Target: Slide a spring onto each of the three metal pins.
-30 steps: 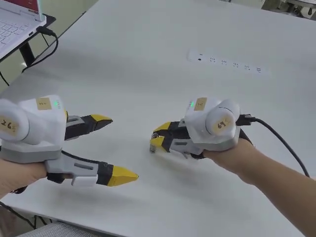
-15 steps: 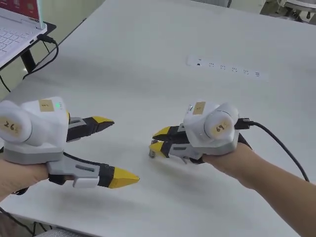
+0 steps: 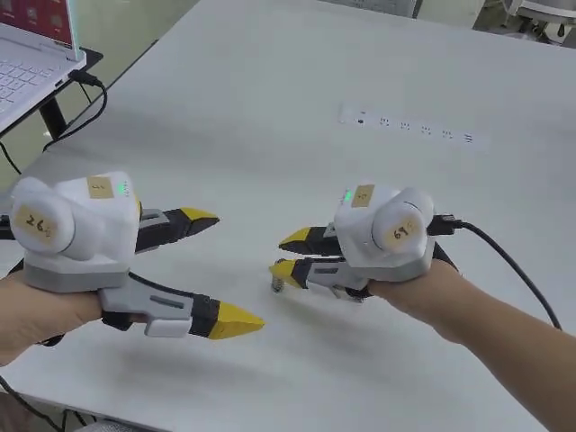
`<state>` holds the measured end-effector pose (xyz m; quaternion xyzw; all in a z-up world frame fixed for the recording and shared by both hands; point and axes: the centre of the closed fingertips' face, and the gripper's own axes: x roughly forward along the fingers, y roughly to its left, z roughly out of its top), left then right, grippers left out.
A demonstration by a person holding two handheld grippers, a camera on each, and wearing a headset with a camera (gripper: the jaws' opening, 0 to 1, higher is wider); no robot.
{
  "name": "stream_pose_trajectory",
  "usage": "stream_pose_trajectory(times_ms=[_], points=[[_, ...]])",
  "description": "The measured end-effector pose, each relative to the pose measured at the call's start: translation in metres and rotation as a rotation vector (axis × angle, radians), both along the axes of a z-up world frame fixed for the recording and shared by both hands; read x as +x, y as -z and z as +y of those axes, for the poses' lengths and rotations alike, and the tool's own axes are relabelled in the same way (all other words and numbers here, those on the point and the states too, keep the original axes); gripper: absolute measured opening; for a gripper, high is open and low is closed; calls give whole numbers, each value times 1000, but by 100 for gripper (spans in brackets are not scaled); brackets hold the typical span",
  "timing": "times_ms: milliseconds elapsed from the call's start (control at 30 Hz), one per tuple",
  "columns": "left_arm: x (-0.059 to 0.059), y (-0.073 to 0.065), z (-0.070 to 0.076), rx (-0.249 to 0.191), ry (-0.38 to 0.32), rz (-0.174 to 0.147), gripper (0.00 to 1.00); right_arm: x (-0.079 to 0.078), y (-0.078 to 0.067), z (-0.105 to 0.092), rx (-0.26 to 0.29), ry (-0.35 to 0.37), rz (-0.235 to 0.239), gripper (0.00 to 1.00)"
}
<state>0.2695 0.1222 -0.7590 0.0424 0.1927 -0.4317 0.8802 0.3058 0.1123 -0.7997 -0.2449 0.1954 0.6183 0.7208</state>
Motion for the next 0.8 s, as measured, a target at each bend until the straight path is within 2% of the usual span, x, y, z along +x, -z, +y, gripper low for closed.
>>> stream_pose_trajectory(times_ms=[267,533,800], points=[[3,0,-5,11,18,-4,86,-1,-1,-4,6,13,8,19],[7,-3,-16,13,45,-10,86,1,-12,-13,37,33,12,21],[9,-3,-22,19,61,-11,86,1,-17,-27,44,51,7,23]])
